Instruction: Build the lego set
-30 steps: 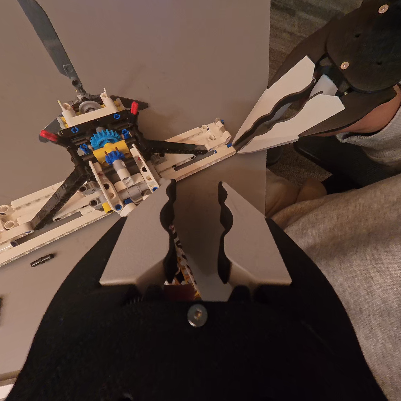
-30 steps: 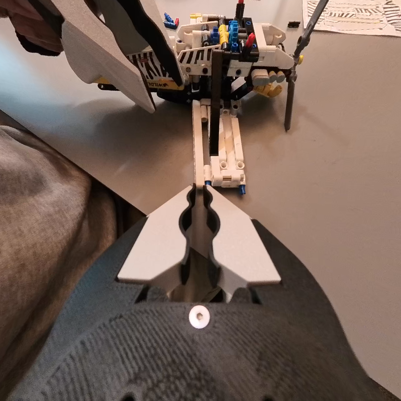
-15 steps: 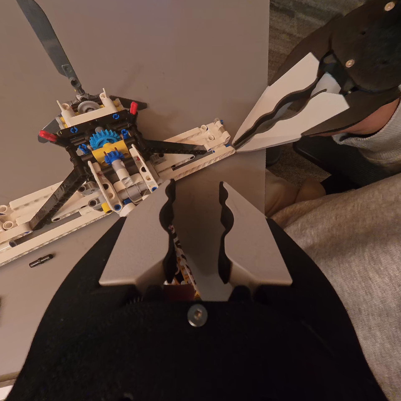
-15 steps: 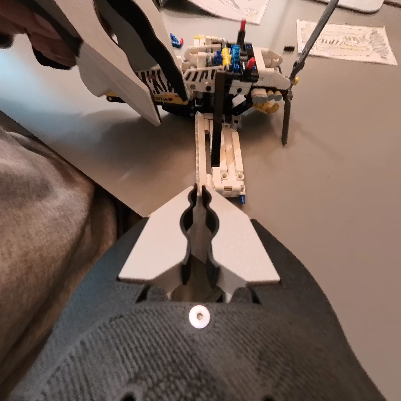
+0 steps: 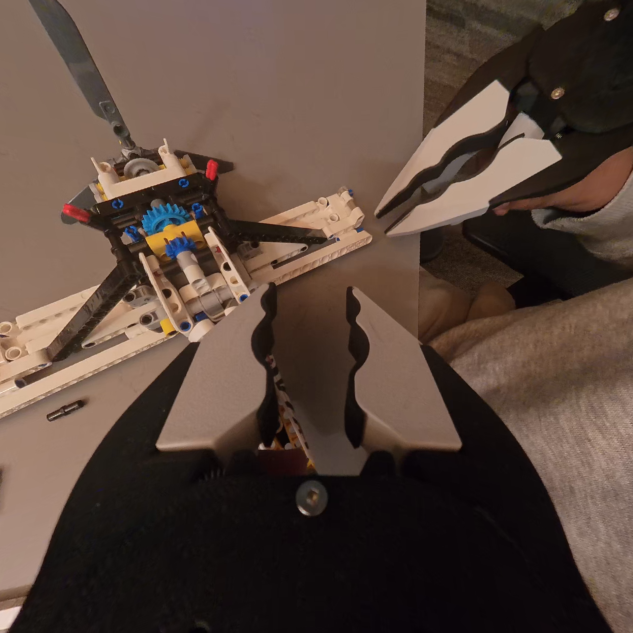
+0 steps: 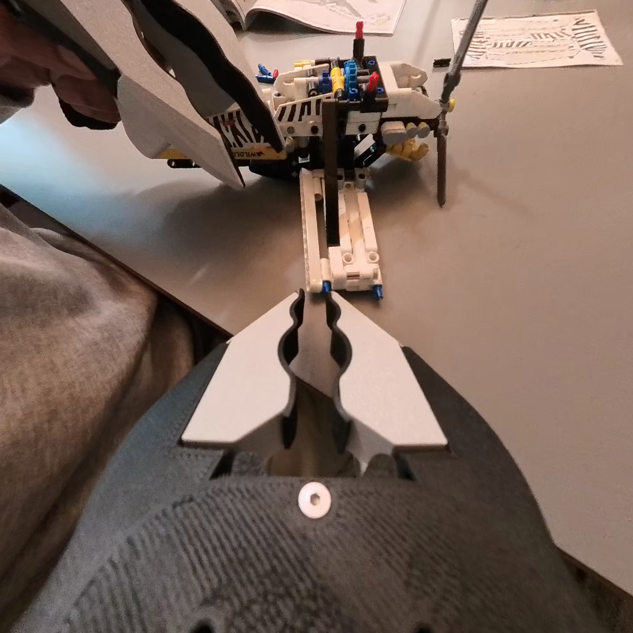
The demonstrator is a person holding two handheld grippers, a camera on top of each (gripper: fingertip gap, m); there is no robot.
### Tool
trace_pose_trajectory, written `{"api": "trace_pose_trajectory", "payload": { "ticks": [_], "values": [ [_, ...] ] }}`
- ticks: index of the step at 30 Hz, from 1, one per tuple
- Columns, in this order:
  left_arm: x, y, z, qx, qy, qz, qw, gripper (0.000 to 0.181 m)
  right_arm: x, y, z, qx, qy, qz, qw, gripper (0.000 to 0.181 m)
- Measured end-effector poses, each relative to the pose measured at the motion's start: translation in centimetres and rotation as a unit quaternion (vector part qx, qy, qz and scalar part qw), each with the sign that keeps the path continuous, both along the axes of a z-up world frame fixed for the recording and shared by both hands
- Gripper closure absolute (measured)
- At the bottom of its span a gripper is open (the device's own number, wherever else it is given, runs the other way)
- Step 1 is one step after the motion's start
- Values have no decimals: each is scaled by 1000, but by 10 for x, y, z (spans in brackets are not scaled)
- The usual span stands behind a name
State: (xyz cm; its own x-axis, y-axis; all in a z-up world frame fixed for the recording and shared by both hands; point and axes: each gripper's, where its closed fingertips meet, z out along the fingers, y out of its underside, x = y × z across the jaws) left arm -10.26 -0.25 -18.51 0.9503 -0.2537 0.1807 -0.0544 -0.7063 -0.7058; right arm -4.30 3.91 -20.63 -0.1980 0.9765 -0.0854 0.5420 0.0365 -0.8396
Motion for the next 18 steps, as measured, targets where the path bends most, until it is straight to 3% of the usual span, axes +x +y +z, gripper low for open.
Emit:
{"api": "trace_pose_trajectory", "payload": {
  "ticks": [12,18],
  "values": [
    [0,0,0,1,0,1,1000,140,-8,-3,-10,-23,-25,-6,999,174],
    [1,0,1,4,-4,0,1000,140,-8,-4,-10,10,-24,-3,1000,175]
  ]
}}
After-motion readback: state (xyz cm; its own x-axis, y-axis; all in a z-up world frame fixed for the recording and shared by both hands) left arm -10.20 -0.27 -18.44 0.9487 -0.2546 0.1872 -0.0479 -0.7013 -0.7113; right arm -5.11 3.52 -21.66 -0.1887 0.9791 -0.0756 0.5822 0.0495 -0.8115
